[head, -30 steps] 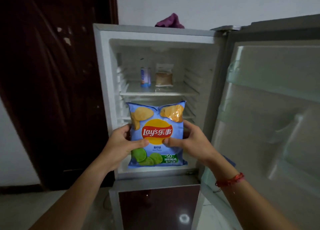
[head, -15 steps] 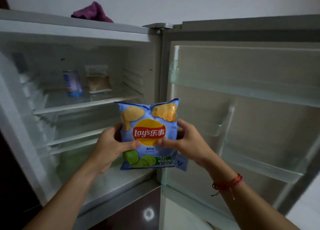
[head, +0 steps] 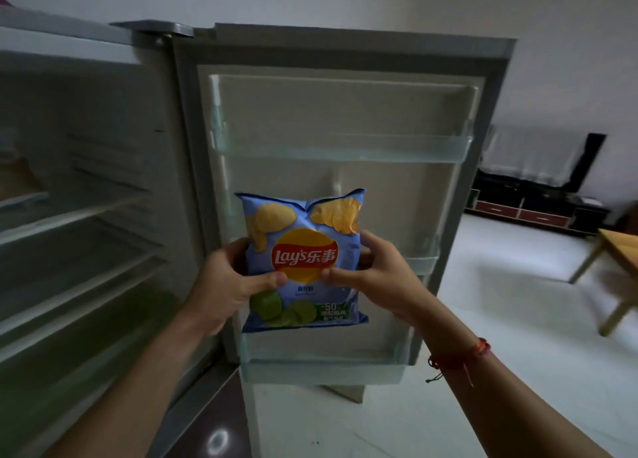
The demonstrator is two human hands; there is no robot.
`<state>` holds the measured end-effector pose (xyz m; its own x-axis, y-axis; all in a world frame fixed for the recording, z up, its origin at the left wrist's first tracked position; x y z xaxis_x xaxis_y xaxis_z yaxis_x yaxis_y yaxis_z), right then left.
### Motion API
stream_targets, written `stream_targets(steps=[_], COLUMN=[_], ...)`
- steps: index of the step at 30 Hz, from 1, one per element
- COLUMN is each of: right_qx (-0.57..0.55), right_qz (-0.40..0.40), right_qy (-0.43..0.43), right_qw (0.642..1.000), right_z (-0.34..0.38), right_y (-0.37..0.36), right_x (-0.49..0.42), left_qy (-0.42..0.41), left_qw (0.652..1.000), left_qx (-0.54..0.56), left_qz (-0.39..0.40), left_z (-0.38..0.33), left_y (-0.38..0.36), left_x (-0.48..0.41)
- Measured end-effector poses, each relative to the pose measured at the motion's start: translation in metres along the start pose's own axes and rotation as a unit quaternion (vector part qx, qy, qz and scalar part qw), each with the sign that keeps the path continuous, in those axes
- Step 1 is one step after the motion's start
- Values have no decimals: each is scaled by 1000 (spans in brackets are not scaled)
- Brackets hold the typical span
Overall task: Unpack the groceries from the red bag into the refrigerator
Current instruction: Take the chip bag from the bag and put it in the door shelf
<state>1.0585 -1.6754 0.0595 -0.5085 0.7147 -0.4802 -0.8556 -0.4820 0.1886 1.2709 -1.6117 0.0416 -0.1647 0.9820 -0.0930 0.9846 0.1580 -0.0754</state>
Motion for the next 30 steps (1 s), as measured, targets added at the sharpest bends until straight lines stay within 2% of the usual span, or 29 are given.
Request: stream_targets(steps=[10,18,24,30], right_qx=[36,35,43,54], right_qz=[-87,-93,-116,-100], right_qy=[-20,-27,-39,-50], right_qw=[995,995,992,992], right_z=[14,19,16,12], right_y=[84,115,129,141], right_x=[49,57,41,6], left_qy=[-4,3,-7,-14], left_qw=[997,998,999,993], left_qx=[0,-16,-29,-64], left_qz=[79,64,-13,-97], left_z=[7,4,-9,-18], left_y=[-97,-127,-139,-145], left_x=[-23,-27,-35,-60])
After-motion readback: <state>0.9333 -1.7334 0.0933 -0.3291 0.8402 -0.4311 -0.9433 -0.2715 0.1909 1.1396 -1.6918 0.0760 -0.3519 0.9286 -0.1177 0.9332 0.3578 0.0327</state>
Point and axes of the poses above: each hand's wrist, its own x-axis away from the middle knuckle, its own y-axis out of the back of the hand, z = x × y, the point moved 5 cm from there along -x, towards the middle knuckle, and after that the axes turned 15 degrees about y, right-handed, at the moved point
